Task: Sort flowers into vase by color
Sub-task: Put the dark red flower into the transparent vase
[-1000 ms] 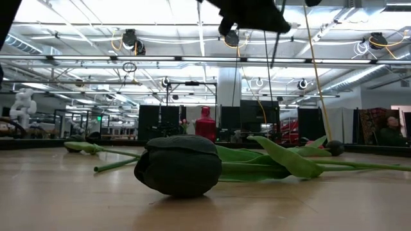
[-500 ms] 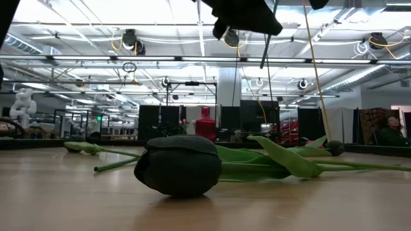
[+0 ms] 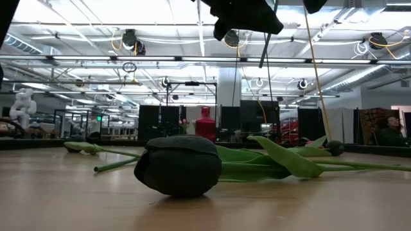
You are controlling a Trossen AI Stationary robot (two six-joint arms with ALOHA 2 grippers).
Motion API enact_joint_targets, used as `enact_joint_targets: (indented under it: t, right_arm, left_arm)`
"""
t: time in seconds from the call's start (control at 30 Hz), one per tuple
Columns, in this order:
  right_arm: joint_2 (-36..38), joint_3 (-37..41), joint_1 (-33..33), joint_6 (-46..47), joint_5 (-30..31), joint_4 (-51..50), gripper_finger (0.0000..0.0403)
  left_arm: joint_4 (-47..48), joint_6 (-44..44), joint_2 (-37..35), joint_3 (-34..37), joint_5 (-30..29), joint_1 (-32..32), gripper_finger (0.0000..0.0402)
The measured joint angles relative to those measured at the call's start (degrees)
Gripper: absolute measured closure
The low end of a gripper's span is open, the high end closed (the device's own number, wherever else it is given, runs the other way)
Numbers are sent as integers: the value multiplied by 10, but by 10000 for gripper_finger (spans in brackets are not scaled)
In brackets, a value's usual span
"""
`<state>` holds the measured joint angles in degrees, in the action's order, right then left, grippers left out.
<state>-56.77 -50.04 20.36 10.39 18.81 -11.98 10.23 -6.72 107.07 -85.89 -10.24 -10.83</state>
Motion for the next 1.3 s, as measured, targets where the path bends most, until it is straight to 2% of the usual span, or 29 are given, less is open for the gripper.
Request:
enact_joint_targets:
  t: [0.17,0.33,0.47,0.67,0.8,1.03,1.3]
  right_arm:
    - [-4,0,0,-8,5,39,245]
    - [-4,0,0,-16,7,42,242]
    - [-4,0,0,-21,8,42,282]
    - [-3,0,0,-21,11,41,384]
    - [-1,0,0,-21,11,39,388]
    - [30,0,0,4,9,-1,399]
    - [115,0,2,130,-29,-127,397]
  left_arm:
    - [13,-3,0,0,5,5,391]
    - [23,-4,0,0,7,5,391]
    - [24,-4,0,0,8,7,391]
    - [24,-4,0,0,8,7,388]
    - [21,-5,0,0,8,7,376]
    - [24,-7,0,0,9,-1,313]
    - [41,-18,-8,0,12,-14,227]
